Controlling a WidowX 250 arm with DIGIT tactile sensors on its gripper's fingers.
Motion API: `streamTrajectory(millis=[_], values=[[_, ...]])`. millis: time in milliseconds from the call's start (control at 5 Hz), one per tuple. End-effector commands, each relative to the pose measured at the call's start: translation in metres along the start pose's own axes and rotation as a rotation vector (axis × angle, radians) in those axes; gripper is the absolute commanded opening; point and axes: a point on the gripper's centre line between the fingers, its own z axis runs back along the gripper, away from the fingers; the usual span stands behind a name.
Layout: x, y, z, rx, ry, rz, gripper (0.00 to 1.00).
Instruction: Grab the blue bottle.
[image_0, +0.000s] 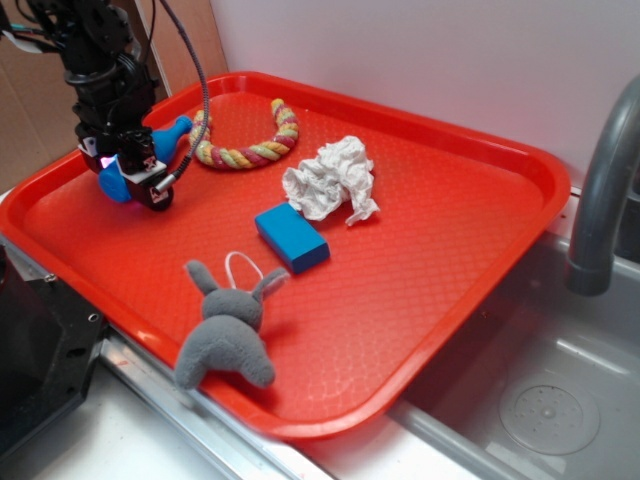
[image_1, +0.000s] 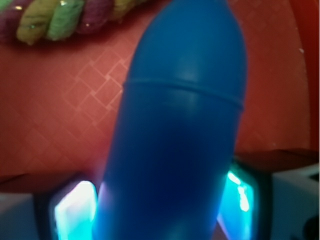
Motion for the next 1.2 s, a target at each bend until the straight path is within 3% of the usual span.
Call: streamTrajectory(millis=[0, 200, 400, 600, 1000], values=[[-0.030, -0.025, 0.103, -0.031, -0.075, 0.002, 0.00], [-0.038, -0.041, 0.154, -0.108, -0.160, -0.065, 0.00], [-0.032, -0.051, 0.206, -0.178, -0.178, -0.125, 0.00], [-0.024, -0.061, 0.252, -0.191, -0.196, -0.186, 0.00], [-0.014, -0.075, 0.259, -0.156, -0.202, -0.232, 0.00]])
